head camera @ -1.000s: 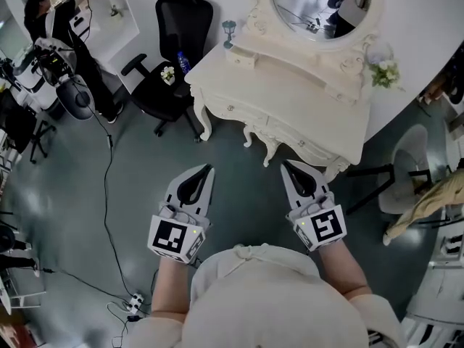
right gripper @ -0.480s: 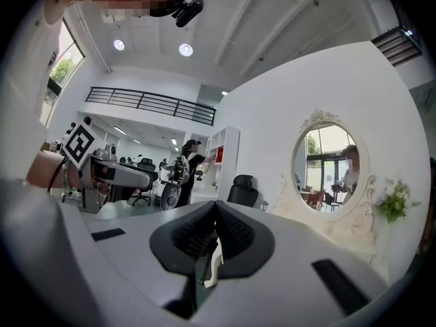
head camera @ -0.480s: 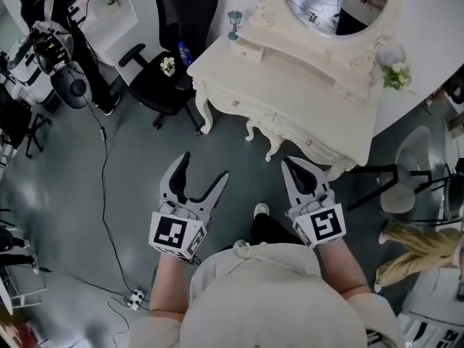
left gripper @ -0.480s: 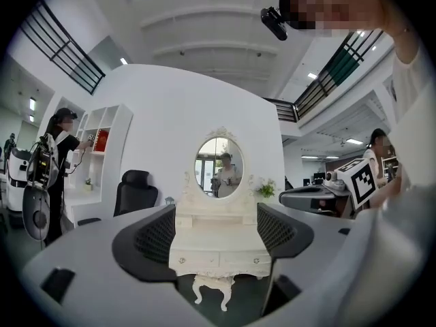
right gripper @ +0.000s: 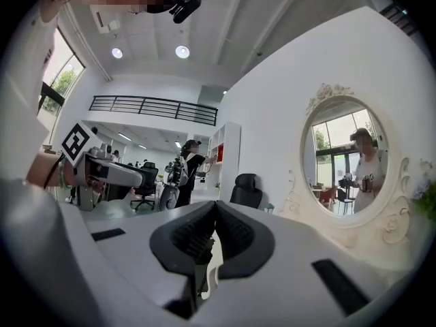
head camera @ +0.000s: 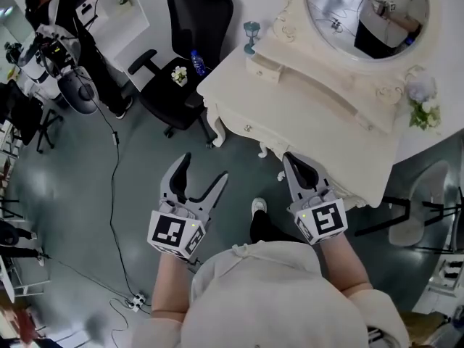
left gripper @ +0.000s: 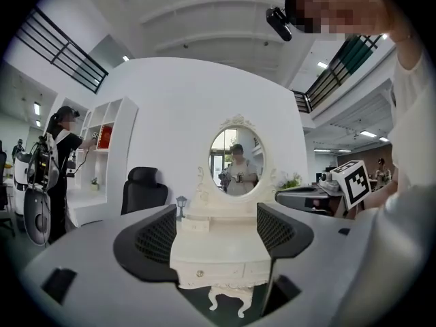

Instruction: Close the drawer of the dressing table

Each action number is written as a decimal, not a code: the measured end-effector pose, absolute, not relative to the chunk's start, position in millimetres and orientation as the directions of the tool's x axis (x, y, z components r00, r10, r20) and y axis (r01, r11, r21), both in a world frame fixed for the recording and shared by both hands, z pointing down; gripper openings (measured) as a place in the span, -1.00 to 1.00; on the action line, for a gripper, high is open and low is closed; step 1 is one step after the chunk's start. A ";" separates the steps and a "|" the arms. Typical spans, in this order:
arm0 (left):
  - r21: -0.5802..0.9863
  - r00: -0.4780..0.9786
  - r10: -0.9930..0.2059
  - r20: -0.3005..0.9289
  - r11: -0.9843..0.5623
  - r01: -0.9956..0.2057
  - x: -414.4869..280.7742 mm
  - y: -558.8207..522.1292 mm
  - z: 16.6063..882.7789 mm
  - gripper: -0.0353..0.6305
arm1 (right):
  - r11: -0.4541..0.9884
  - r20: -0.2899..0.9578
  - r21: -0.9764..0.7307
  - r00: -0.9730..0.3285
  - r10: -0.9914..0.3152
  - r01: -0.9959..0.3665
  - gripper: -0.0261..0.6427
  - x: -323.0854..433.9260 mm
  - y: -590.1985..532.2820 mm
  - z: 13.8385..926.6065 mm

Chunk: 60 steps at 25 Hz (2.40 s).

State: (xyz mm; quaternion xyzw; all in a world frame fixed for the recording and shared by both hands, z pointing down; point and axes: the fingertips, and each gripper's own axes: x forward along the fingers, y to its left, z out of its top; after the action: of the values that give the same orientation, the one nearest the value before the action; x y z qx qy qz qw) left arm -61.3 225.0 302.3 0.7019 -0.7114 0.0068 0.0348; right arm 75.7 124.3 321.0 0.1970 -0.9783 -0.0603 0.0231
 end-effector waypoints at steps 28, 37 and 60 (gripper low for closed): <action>0.115 0.303 -0.914 0.272 -0.281 -0.953 -145.2 -161.2 409.5 0.21 | 0.742 0.183 0.042 -0.725 -0.664 -0.669 -0.90 25.2 -212.4 384.6; 0.162 0.435 -0.801 0.411 -0.405 -0.900 -175.0 -228.7 501.0 0.21 | 0.657 0.252 0.002 -0.635 -0.730 -0.754 -0.90 -20.5 -256.4 439.7; 0.214 0.395 -0.707 0.586 -0.336 -0.917 -181.5 -274.2 614.1 -0.58 | 0.559 0.381 -0.032 -0.527 -0.760 -0.829 -0.90 -38.6 -271.2 513.3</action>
State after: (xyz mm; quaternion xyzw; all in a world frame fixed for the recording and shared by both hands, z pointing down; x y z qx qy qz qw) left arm -181.5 -274.2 614.1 0.7926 -0.5125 0.1992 0.2637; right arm -38.6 -271.2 513.3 0.4578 -0.8675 0.1049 0.1640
